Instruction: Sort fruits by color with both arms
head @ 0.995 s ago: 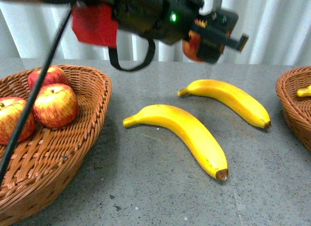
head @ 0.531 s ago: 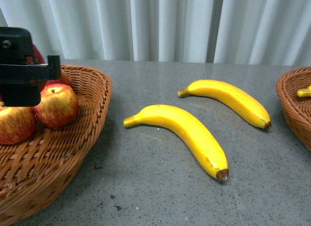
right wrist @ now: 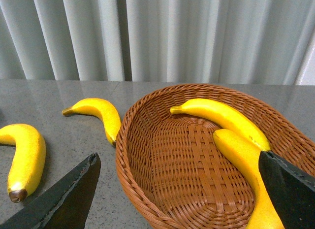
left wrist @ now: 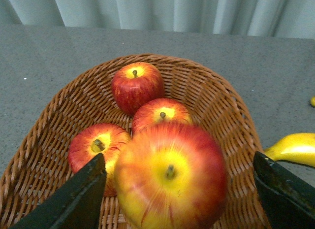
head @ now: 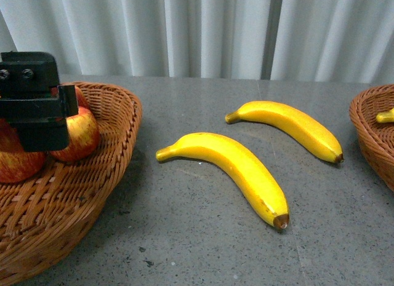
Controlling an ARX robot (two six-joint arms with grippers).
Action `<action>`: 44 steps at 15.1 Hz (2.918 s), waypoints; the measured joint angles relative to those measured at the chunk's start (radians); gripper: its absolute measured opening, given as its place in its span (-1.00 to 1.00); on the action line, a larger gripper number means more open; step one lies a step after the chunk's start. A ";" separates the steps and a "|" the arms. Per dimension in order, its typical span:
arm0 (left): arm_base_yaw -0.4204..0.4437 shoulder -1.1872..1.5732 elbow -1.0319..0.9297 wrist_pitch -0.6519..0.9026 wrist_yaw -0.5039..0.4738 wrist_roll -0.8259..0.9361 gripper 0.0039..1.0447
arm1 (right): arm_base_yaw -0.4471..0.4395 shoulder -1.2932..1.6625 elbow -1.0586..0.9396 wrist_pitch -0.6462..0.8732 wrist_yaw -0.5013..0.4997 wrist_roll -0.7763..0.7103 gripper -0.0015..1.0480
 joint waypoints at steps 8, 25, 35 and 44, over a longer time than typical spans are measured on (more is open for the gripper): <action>-0.109 -0.449 -0.119 -0.001 -0.095 0.164 0.70 | 0.000 0.000 0.000 0.000 0.000 0.000 0.87; 0.475 -0.966 -0.438 -0.177 0.556 0.159 -0.98 | 0.000 0.000 0.000 0.000 0.000 0.000 0.87; 0.465 -1.160 -0.484 -0.323 0.575 0.159 -0.98 | 0.000 0.000 0.000 0.000 0.000 0.000 0.87; 0.465 -1.160 -0.484 -0.323 0.575 0.159 0.70 | 0.000 0.000 0.000 0.000 0.000 0.000 0.87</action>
